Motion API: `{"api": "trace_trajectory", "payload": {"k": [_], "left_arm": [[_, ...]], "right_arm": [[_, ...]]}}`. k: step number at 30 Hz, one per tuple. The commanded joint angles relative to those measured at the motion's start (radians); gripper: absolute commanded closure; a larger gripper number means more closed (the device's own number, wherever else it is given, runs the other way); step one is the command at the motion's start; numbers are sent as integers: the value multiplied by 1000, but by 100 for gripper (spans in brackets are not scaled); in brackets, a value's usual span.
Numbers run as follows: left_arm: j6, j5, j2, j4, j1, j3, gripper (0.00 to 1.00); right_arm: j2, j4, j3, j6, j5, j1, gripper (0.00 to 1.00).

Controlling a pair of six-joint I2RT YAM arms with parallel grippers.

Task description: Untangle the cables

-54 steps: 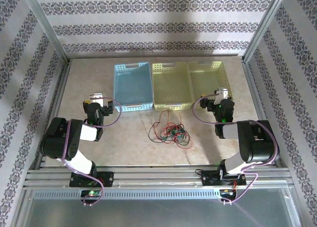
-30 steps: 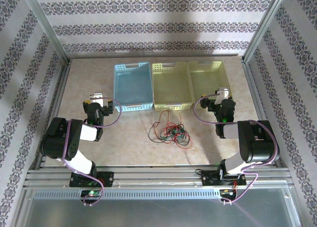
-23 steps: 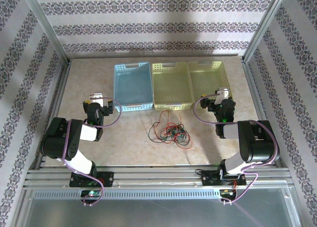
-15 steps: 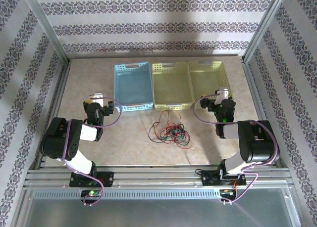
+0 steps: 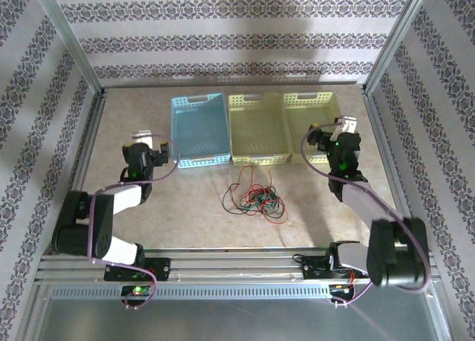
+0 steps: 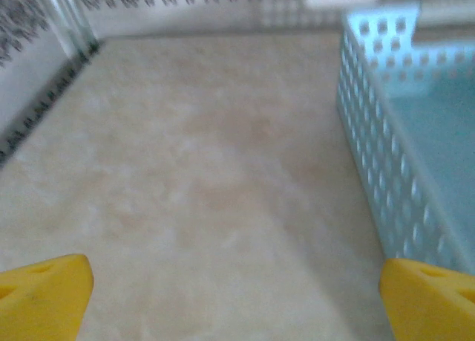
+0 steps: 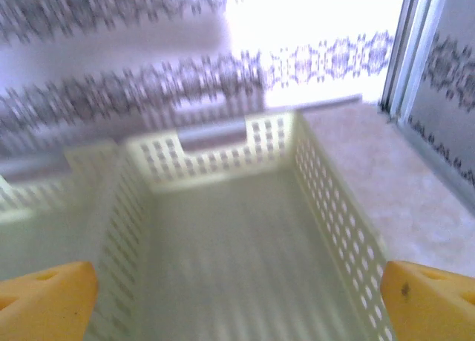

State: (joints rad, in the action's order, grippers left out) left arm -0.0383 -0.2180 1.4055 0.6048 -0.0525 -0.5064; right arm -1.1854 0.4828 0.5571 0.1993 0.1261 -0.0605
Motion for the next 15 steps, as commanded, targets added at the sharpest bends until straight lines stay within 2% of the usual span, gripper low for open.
{"api": "trace_trajectory", "payload": {"k": [1,2,4,6,8,10,11,12,14,15], "left_arm": [[-87,-149,-119,-197,-13,4,1],[-127,-211,-169,-189,-18,33,1],[-215,-289,-272,-325,-18,28,1],[-279,-310,-370,-506,-34,-1,1],[-322,-312,-446,-590,-90,-4,1],[-336,-349,-483,-646,-203,-14,1],[-322,-396,-476,-666,-295,-27,1],[-282,-441,-453,-666,-396,-41,1],[-247,-533,-386,-648,-570,-74,1],[-254,-526,-341,-630,-641,-99,1]], "right_arm": [[89,-243,-12,129,133,-124,4],[117,-297,-16,153,143,-170,5],[160,-389,-24,184,116,-253,5],[200,-494,-26,228,53,-336,6],[216,-590,-19,259,-35,-402,6],[195,-693,14,262,-171,-437,5],[178,-755,46,236,-208,-451,8],[163,-835,88,216,-179,-474,7],[119,-932,160,181,-266,-467,7],[91,-983,194,178,-300,-464,7]]}}
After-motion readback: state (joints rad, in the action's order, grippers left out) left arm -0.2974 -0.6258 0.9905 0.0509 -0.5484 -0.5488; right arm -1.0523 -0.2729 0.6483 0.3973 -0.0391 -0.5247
